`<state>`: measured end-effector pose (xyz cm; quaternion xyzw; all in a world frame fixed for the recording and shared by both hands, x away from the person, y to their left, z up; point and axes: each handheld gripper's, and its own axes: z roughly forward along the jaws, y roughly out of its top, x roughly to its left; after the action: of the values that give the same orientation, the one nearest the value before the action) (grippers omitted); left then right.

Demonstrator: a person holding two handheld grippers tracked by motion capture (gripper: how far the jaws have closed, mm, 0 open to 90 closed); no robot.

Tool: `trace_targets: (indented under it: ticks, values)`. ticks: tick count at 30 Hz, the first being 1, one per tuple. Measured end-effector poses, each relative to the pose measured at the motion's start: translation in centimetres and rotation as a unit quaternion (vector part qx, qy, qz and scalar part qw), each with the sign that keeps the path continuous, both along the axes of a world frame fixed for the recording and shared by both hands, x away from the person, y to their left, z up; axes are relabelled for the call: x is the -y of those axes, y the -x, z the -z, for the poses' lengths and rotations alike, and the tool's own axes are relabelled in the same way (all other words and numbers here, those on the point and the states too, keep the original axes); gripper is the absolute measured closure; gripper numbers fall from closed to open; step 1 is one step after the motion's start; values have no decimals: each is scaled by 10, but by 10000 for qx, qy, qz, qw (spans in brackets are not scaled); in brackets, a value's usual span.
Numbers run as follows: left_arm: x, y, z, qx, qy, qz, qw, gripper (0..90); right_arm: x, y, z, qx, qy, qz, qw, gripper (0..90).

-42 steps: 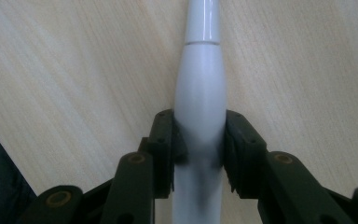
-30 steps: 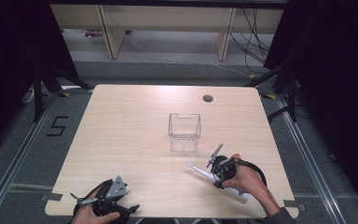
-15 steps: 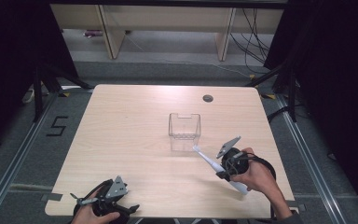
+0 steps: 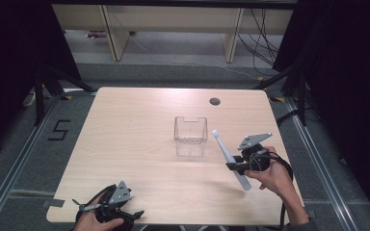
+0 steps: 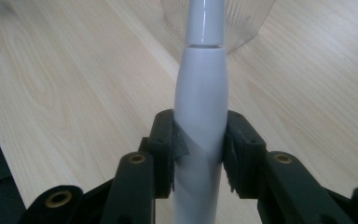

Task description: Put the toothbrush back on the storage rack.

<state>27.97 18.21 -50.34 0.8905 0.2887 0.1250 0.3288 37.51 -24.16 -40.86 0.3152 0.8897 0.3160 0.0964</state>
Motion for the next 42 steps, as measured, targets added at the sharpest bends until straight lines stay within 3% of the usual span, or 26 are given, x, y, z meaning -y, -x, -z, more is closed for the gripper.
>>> trace_targets:
  ticks: [2, 3, 6, 7, 8, 9, 10, 11, 14, 17, 22, 25, 28, 29, 30, 32, 33, 35, 37, 39, 42]
  values:
    - [0, 0, 0, -1, -1, 8, 10000, 150, 3, -2, -2, 25, -56, 35, 10000, 667]
    - [0, -1, 0, -2, -3, 15, 10000, 150, 5, -5, 0, 160, -256, 154, 9994, 667]
    - [0, 0, 1, -53, 34, -34, 10000, 150, 8, -8, -2, 121, -300, 204, 9993, 667]
    - [0, -1, 0, -9, -11, 30, 10000, 150, 7, -8, -5, 77, -373, 527, 9979, 667]
    - [0, -1, 0, -9, -11, 30, 10000, 150, 7, -8, -5, 77, -373, 527, 9979, 667]
    - [0, -1, 0, -1, -14, 30, 10000, 150, 8, -12, -6, 272, -492, 442, 9974, 667]
    - [0, -1, 0, -1, -14, 30, 10000, 150, 8, -12, -6, 272, -492, 442, 9974, 667]
    - [0, -1, 0, -25, 3, 11, 10000, 150, 10, -16, -9, 416, -605, 365, 9966, 667]
    - [0, -1, 1, -49, 23, -23, 10000, 150, 9, -17, -11, 484, -740, 437, 9951, 667]
    - [0, -1, 1, -55, 18, -14, 10000, 150, 8, -21, -17, 756, -840, 407, 9928, 667]
    - [0, -2, 0, -73, -34, 26, 10000, 150, 6, -22, -22, 735, -1083, 488, 9902, 667]
    - [0, -2, 1, -90, -20, 13, 10000, 150, 5, -25, -26, 899, -1202, 463, 9876, 667]
    - [1, -1, 1, -16, -6, 21, 10000, 150, 1, -24, -28, 884, -1314, 486, 9862, 667]
    - [1, -1, 1, -15, -21, 31, 10000, 150, 1, -24, -28, 884, -1314, 486, 9862, 667]
    - [1, -1, 1, -53, 15, -37, 10000, 150, 1, -27, -31, 1064, -1238, 390, 9858, 667]
    - [1, -2, 1, -17, -23, 50, 10000, 149, -1, -28, -33, 976, -1368, 380, 9850, 667]
    - [1, -1, 1, -28, -23, 42, 10000, 150, -1, -29, -34, 1076, -1366, 360, 9841, 667]
    - [2, -1, 1, -27, -34, 60, 10000, 150, -2, -28, -36, 1046, -1353, 431, 9843, 667]
    - [1, -2, 1, -61, -43, 60, 10000, 150, -4, -32, -38, 1186, -1459, 407, 9813, 667]
    - [1, -2, 1, -28, -8, 19, 10000, 150, -4, -33, -40, 1097, -1441, 407, 9826, 667]
    - [1, -1, 1, -19, 10, 42, 10000, 150, -6, -36, -44, 1165, -1530, 391, 9806, 667]
